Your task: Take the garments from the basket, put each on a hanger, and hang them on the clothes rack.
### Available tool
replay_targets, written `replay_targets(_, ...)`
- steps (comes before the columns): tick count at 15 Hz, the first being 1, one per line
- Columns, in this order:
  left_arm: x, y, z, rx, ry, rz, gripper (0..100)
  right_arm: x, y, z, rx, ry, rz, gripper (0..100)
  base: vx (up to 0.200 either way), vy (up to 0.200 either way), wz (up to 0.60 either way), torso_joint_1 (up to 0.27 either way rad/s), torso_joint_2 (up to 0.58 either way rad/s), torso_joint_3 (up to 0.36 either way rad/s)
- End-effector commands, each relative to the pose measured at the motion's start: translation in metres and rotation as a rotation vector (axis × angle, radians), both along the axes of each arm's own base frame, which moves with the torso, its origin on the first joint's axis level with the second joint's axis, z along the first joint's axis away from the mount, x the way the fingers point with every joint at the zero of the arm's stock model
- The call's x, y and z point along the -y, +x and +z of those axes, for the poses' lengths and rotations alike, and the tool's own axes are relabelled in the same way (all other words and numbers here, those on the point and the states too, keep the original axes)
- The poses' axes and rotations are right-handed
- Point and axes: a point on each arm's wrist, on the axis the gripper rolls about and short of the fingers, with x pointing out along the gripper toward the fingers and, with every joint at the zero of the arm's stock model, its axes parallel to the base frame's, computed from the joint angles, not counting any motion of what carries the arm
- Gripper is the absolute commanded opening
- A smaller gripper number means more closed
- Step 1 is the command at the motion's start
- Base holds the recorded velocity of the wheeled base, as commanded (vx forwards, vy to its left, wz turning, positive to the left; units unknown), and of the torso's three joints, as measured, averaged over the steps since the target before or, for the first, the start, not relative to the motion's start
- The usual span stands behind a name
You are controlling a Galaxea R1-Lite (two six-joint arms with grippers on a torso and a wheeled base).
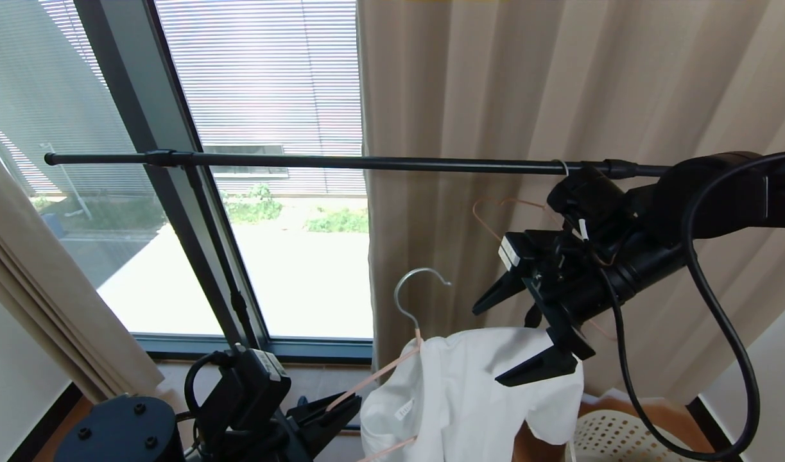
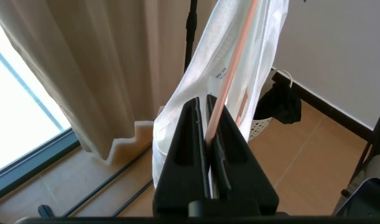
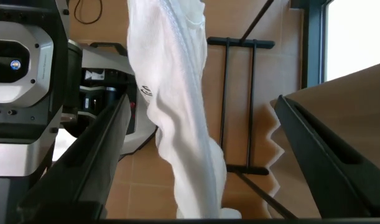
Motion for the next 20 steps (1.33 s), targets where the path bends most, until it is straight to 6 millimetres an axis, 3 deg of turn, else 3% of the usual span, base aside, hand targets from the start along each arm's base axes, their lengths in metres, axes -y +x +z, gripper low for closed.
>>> replay_targets(1, 0.000, 0.000, 0.001, 0.002, -0.003, -0.001, 0, -0.004, -0.001, -0.001, 0.002, -0.010, 0.009, 100, 0.000, 0.000, 0.00, 0.000, 0.00, 0.000)
replay_targets(20, 0.001, -0.004, 0.003, 0.021, 0.001, -0.018, 0, -0.013, 0.002, -0.010, -0.012, -0.024, 0.029, 100, 0.000, 0.000, 0.00, 0.000, 0.00, 0.000)
